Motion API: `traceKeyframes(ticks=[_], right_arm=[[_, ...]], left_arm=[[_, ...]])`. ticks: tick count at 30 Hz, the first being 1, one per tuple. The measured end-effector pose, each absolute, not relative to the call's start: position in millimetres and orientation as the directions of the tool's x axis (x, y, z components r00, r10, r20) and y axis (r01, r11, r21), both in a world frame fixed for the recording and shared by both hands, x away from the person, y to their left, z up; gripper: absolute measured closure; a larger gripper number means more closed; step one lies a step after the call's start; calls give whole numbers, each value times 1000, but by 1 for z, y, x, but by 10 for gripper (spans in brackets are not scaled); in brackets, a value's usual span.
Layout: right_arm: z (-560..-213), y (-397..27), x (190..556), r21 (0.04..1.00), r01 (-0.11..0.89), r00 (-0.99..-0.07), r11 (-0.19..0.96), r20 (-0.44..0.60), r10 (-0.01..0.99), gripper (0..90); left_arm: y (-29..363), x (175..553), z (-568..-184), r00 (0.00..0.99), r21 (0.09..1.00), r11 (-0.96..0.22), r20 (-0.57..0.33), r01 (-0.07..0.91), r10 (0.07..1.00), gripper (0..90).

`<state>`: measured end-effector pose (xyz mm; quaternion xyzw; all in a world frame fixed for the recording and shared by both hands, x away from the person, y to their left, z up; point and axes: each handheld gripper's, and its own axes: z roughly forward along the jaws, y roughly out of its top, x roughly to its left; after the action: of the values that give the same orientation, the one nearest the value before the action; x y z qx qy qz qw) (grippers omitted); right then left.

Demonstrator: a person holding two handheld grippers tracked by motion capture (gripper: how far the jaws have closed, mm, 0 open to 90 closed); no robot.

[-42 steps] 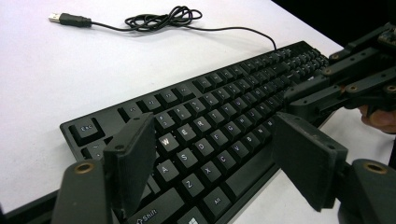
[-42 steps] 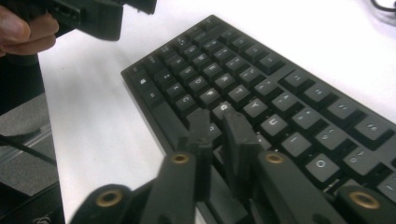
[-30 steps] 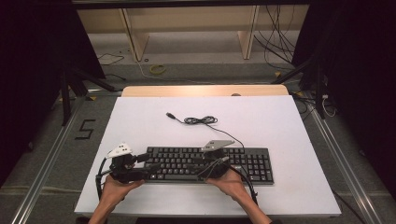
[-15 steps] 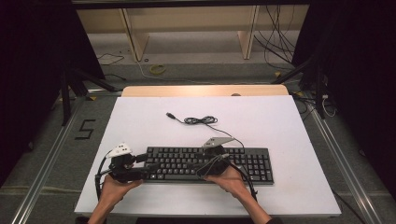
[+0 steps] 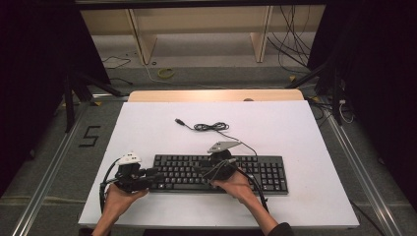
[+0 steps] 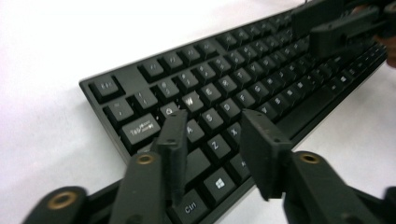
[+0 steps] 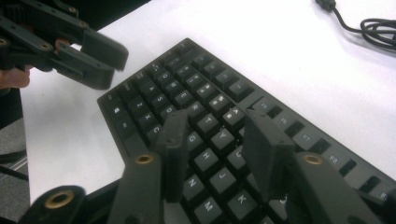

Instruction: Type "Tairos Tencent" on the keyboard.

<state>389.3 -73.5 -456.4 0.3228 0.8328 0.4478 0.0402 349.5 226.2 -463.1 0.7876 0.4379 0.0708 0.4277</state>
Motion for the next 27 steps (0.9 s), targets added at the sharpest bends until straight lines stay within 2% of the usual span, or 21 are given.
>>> traceKeyframes(ticks=[7, 14, 19, 27], right_arm=[[-456, -63, 392, 763, 494, -794, 417, 201, 574, 716], [-460, -57, 396, 745, 504, -787, 438, 187, 587, 793], [-464, -55, 400, 735, 512, -781, 444, 183, 597, 849], [-466, -44, 403, 729, 507, -789, 460, 178, 588, 895]], left_arm=[[225, 350, -463, 596, 711, -281, -238, 645, 767, 751], [224, 351, -467, 601, 686, -305, -238, 660, 763, 840], [223, 351, -469, 605, 680, -318, -232, 661, 761, 885], [223, 353, -470, 602, 672, -325, -226, 665, 766, 889]])
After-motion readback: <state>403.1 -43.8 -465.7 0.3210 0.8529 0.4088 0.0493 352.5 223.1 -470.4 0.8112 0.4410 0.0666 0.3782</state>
